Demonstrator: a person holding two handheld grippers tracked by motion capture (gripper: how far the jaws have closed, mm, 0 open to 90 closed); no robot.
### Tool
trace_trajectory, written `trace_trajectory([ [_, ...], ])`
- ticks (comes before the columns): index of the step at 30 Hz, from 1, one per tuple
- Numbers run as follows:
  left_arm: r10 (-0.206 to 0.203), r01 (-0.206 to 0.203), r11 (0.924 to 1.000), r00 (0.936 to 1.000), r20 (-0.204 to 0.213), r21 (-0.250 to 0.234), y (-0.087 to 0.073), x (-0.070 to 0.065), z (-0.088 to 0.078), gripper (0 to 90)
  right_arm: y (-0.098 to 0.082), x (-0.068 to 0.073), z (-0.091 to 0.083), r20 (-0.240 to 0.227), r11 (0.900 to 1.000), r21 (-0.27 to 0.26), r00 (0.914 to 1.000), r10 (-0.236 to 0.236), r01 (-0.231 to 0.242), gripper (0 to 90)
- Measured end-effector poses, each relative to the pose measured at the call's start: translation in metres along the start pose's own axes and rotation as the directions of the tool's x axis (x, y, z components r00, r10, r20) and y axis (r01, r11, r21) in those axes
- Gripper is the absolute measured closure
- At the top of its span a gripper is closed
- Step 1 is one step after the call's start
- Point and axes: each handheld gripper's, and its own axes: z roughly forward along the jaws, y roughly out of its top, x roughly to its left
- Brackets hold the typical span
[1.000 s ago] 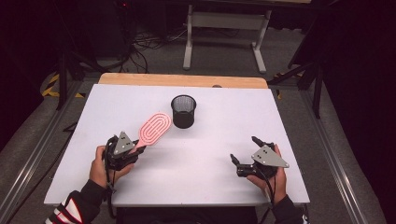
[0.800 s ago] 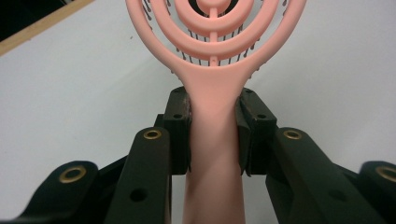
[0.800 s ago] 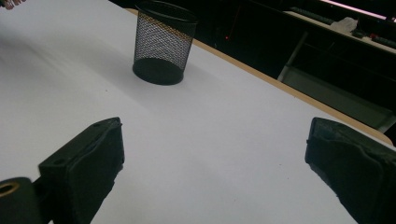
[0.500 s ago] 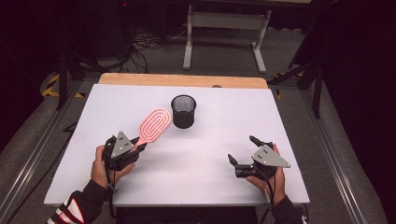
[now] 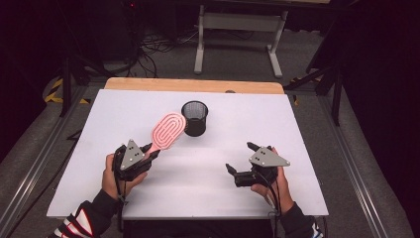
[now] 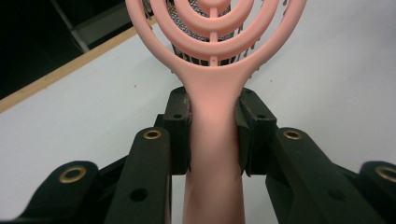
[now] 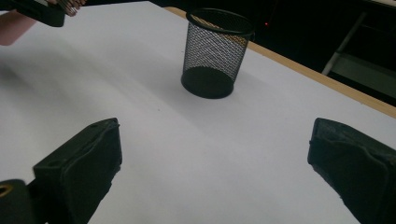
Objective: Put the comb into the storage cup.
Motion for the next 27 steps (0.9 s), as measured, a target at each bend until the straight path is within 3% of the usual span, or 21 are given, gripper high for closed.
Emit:
trace_trajectory([
  [7,0.014,-0.015,0.9987,0.9999,-0.004,-0.048,0.008,-0.004,0.0,69.8,0.012,0.004,0.006,-0.022,1.0,-0.023,0.9998,0.005,-0.005,3.6],
  [11,0.018,-0.017,0.9979,0.9998,0.002,-0.062,0.012,-0.006,0.003,69.8,0.018,0.002,0.005,-0.095,0.995,-0.082,0.9944,0.046,-0.054,2.8],
  [14,0.018,-0.018,0.9974,0.9998,0.003,-0.07,0.014,-0.007,0.006,69.8,0.024,0.003,0.007,-0.084,0.993,-0.101,0.9949,0.056,-0.065,4.6],
  [21,0.026,-0.025,0.9958,0.9996,0.009,-0.088,0.019,-0.011,0.01,69.8,0.03,0.004,0.022,-0.12,0.99,-0.083,0.9876,0.101,-0.111,4.9],
  [27,0.027,-0.025,0.9927,0.9995,0.014,-0.118,0.024,-0.017,0.011,69.8,0.039,0.005,0.028,-0.158,0.983,-0.089,0.9763,0.148,-0.163,4.9],
])
